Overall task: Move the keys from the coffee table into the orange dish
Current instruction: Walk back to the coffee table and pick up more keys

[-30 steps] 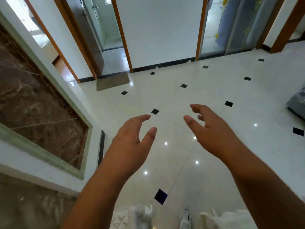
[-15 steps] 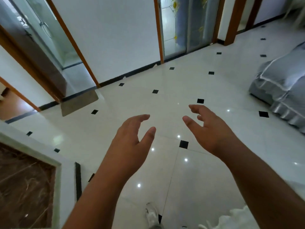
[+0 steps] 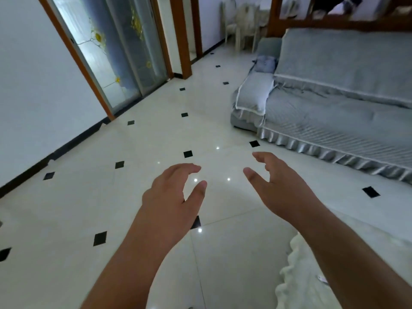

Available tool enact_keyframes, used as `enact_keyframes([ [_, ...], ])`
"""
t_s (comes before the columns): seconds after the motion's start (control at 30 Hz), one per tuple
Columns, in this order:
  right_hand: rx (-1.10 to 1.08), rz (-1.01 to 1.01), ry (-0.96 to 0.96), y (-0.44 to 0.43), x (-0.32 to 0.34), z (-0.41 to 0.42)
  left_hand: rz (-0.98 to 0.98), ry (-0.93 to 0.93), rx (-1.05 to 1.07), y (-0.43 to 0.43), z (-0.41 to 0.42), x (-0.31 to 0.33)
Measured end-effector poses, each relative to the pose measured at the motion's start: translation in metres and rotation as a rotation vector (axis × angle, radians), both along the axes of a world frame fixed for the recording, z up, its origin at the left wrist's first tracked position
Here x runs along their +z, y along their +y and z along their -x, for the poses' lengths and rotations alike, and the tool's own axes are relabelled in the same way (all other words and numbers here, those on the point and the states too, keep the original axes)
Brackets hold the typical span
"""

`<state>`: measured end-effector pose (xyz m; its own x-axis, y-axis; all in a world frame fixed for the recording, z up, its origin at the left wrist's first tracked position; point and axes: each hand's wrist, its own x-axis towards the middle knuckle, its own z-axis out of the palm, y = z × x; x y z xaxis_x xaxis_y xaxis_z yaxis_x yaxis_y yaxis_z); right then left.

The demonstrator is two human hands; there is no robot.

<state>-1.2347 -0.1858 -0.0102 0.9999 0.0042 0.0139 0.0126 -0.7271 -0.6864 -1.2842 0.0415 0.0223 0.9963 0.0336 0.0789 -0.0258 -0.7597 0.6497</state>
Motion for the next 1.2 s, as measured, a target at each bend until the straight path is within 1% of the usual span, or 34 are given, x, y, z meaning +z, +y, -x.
enact_keyframes([
  [0.17, -0.138, 0.023, 0.008, 0.027, -0.002, -0.015, 0.012, 0.023, -0.147, 0.033, -0.046, -0.01],
  [0.27, -0.221, 0.04, 0.045, 0.038, -0.009, -0.011, 0.027, 0.058, -0.218, 0.044, -0.066, -0.018],
  [0.4, -0.325, 0.043, 0.104, 0.044, -0.017, -0.002, 0.054, 0.09, -0.331, 0.041, -0.089, -0.024],
  [0.6, -0.451, 0.066, 0.109, 0.031, -0.02, -0.012, 0.077, 0.086, -0.455, 0.023, -0.125, -0.025],
  [0.8, -0.492, 0.019, 0.101, 0.007, -0.036, -0.051, 0.06, 0.106, -0.493, 0.002, -0.165, -0.034],
  [1.07, -0.497, -0.094, 0.061, -0.04, -0.045, -0.145, 0.018, 0.141, -0.443, -0.044, -0.246, -0.031],
  [1.2, -0.485, -0.103, 0.034, -0.072, -0.043, -0.186, 0.023, 0.122, -0.427, -0.077, -0.289, -0.032],
])
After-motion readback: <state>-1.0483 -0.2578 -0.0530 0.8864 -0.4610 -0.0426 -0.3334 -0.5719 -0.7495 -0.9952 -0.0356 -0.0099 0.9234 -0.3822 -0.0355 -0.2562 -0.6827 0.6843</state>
